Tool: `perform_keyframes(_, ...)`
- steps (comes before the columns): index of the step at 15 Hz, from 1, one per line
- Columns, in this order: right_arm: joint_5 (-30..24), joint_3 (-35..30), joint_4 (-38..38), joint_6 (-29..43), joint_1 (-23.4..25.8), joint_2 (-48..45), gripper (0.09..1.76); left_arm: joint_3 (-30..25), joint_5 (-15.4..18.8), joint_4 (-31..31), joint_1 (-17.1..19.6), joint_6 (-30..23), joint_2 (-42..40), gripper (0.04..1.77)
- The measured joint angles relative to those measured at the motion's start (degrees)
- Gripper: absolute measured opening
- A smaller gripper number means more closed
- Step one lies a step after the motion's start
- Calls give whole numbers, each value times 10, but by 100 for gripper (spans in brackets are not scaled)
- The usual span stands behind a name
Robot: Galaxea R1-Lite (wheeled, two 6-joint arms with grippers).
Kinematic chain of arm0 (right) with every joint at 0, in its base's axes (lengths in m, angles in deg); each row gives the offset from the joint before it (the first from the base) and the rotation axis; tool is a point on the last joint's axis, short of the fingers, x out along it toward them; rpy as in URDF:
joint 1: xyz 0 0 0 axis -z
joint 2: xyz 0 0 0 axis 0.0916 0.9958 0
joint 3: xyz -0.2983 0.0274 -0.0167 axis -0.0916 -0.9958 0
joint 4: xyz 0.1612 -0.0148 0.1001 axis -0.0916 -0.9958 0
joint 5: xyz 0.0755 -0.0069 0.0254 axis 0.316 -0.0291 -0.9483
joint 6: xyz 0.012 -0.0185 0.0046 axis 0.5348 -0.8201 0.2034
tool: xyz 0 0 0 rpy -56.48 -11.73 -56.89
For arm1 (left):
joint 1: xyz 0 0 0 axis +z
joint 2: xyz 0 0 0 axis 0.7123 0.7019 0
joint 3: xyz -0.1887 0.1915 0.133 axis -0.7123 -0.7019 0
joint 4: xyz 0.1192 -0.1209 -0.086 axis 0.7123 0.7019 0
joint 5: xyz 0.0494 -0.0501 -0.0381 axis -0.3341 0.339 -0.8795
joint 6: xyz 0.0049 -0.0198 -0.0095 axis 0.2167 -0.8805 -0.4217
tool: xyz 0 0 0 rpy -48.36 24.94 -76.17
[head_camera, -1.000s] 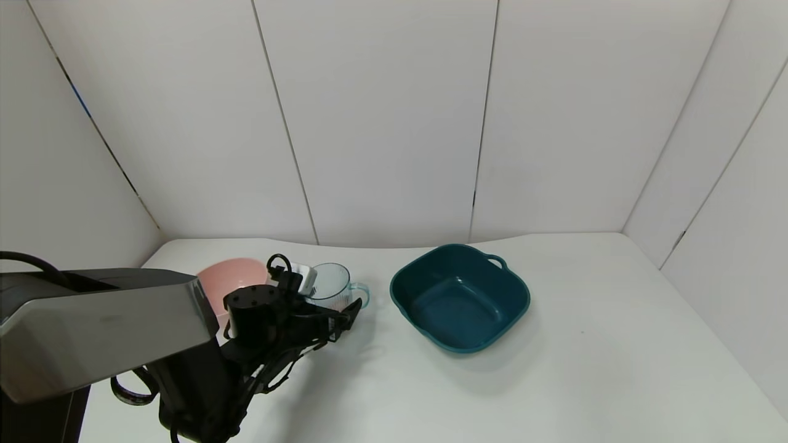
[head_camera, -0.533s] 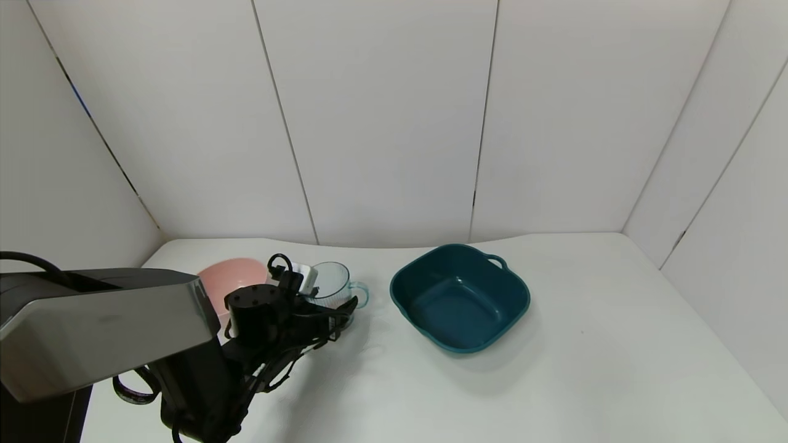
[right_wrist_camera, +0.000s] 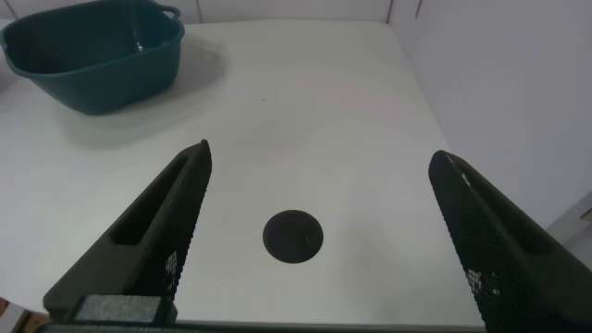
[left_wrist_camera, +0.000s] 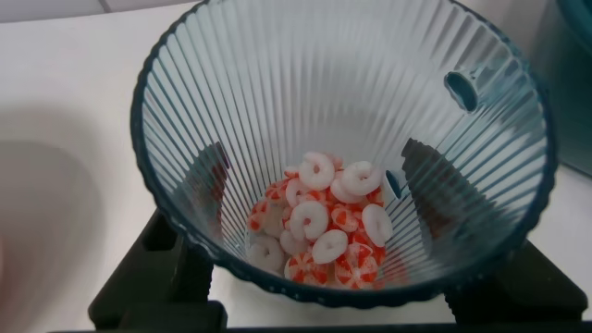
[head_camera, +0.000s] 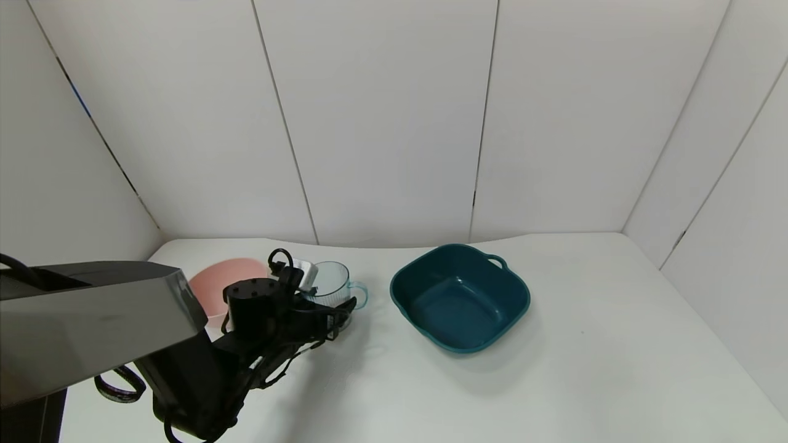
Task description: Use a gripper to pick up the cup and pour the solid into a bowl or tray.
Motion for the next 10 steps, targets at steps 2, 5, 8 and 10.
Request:
perform_keyframes(2, 0, 0, 0, 0, 0, 0, 171, 6, -1, 32, 0, 7, -20, 133)
perform_keyframes(5, 0, 0, 1, 0, 0, 0, 171, 24, -15, 96, 0, 23, -55, 132)
perform_keyframes(8, 0, 0, 1, 0, 0, 0, 171, 53, -27, 170, 0, 48, -88, 132)
perform_keyframes(10, 0, 0, 1, 0, 0, 0, 171, 79, -35, 218, -3, 73, -108, 132)
